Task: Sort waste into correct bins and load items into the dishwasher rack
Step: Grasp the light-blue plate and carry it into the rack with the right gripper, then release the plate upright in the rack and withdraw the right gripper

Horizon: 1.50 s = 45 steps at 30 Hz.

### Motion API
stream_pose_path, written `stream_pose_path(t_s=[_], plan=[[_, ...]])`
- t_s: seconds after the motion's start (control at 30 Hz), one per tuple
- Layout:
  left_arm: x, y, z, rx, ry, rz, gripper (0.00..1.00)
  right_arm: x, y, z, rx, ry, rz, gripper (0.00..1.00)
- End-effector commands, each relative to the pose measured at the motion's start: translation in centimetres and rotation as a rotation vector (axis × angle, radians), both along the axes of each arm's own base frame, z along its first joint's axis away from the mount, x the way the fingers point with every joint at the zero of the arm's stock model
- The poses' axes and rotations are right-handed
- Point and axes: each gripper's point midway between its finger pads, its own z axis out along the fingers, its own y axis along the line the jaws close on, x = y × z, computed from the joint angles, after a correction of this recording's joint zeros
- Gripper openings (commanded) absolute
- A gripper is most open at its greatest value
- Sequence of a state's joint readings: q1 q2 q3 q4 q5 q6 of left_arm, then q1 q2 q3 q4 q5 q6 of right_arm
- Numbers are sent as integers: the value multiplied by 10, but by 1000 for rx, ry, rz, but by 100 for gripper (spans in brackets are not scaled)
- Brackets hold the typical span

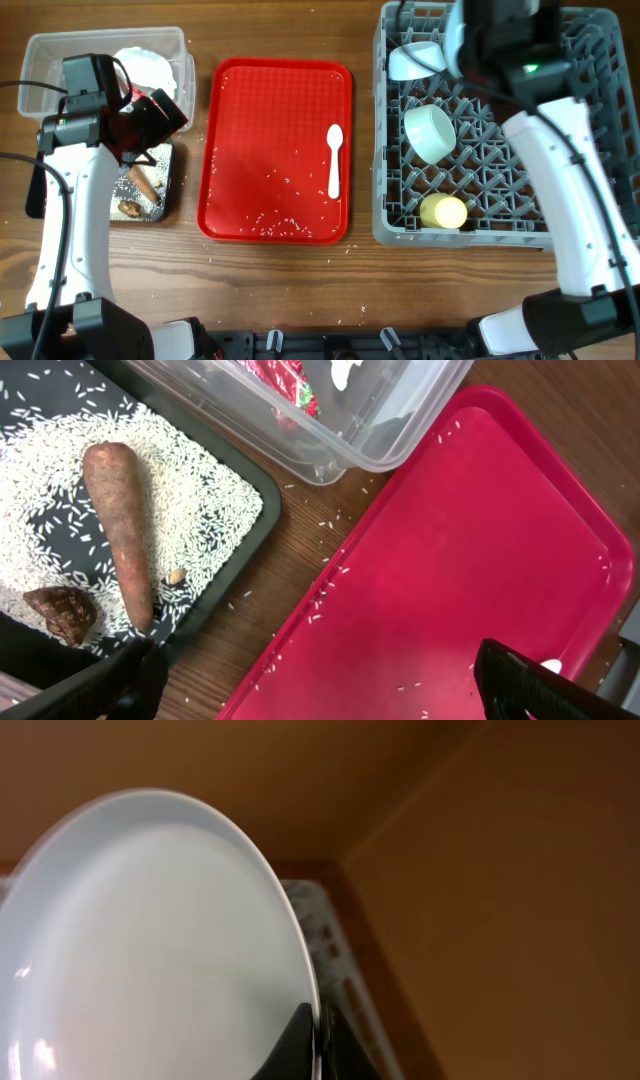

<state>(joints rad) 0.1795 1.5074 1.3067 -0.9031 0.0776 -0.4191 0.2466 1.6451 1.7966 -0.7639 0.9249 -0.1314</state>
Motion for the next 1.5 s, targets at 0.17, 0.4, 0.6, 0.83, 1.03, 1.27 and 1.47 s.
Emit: stream_pose_path(t_s=[0.17, 0.4, 0.6, 0.83, 1.03, 1.27, 1.47], plan=[[3, -1, 7, 6, -21, -22, 100, 43, -35, -12, -325, 257, 193, 4], [3, -1, 7, 6, -21, -22, 100, 74, -39, -73, -337, 385, 197, 4], [3, -1, 7, 6, -21, -22, 100, 78, -58, -116, -280, 465, 197, 4], [3, -1, 7, 6, -21, -22, 100, 71, -49, -145, -167, 482, 217, 4], [3, -1, 7, 6, -21, -22, 100, 64, -26, -176, 40, 489, 279, 86], [3, -1, 7, 6, -21, -22, 100, 20, 25, -113, 490, 306, 338, 100], [3, -1, 7, 6, -21, -22, 100, -33, 173, -51, 1094, 296, 887, 91]])
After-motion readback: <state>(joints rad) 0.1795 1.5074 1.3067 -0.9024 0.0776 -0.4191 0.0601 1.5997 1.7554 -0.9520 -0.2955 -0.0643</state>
